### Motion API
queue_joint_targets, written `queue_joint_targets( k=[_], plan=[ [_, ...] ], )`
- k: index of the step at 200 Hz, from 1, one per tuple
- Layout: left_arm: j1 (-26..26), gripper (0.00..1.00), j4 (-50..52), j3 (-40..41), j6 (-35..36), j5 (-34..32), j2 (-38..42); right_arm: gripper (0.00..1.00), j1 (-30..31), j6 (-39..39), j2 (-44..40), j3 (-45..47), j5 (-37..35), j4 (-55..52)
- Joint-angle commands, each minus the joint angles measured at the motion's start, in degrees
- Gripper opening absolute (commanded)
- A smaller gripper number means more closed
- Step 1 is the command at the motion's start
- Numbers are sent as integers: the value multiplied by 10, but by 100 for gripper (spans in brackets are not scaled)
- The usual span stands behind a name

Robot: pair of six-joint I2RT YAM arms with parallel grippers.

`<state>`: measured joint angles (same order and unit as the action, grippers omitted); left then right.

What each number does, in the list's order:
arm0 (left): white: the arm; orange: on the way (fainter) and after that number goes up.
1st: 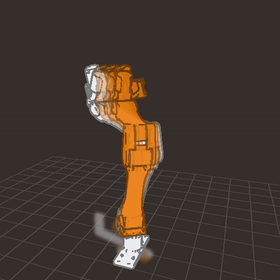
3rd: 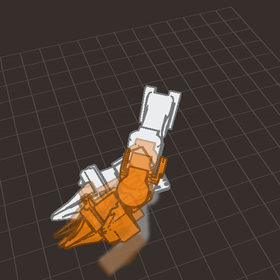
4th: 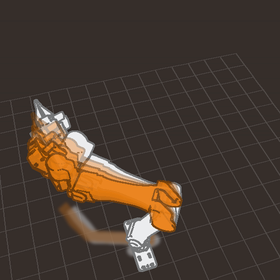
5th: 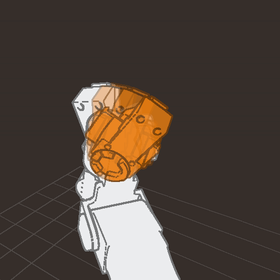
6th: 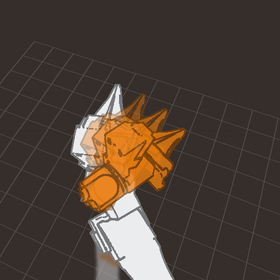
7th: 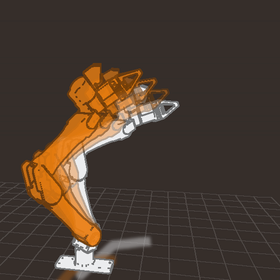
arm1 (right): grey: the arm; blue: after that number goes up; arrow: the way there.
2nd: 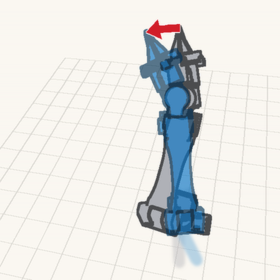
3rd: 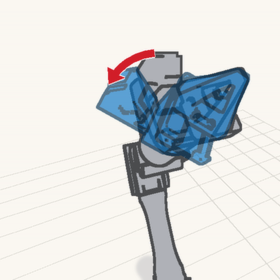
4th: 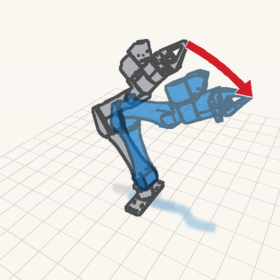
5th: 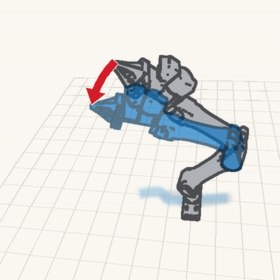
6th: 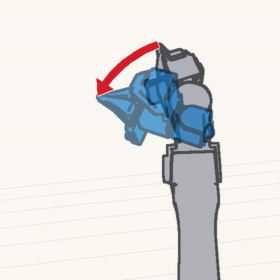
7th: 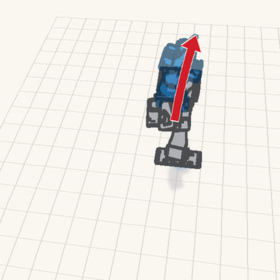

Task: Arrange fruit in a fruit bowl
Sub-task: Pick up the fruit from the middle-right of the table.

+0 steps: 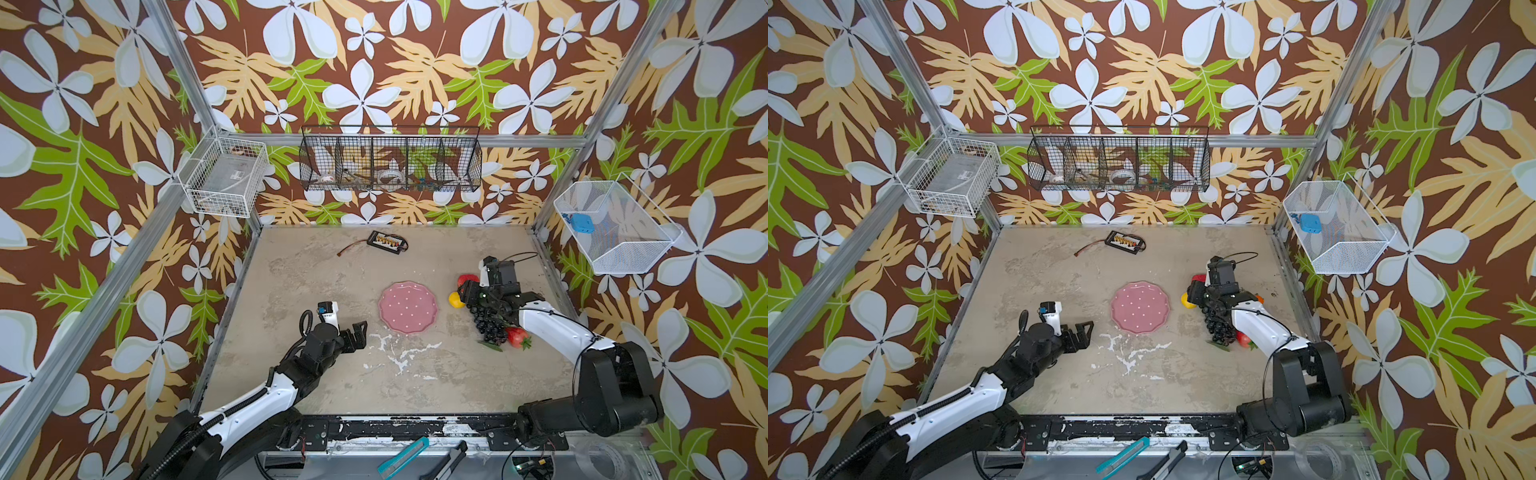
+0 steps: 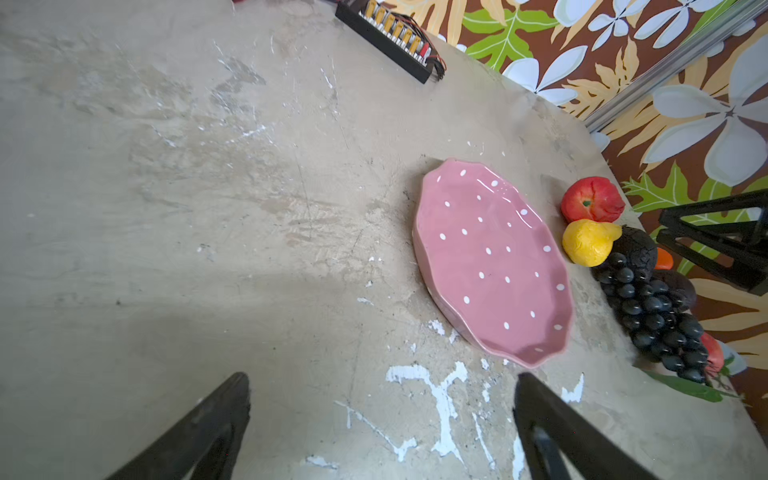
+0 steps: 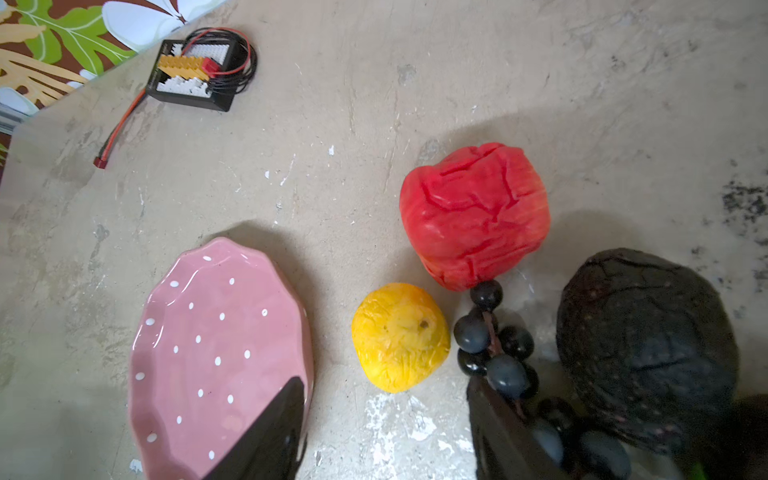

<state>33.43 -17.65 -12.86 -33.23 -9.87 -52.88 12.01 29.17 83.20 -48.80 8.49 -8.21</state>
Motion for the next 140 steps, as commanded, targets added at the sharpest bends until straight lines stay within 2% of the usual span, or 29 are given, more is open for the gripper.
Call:
queue_joint_targets(
  k=[1, 81, 114, 140],
  plan=[
    [1, 100, -36, 4, 29, -36, 11, 58, 0, 3, 16, -8, -21, 4],
    [1, 100, -43, 4, 25, -32, 9, 35, 0, 2, 65, -40, -47, 4],
    [1, 100, -44, 6, 24, -35, 12, 34, 0, 1, 81, -50, -54, 4],
    [1, 100, -46, 6, 23, -34, 8, 29, 0, 0, 89, -53, -50, 5]
  ],
)
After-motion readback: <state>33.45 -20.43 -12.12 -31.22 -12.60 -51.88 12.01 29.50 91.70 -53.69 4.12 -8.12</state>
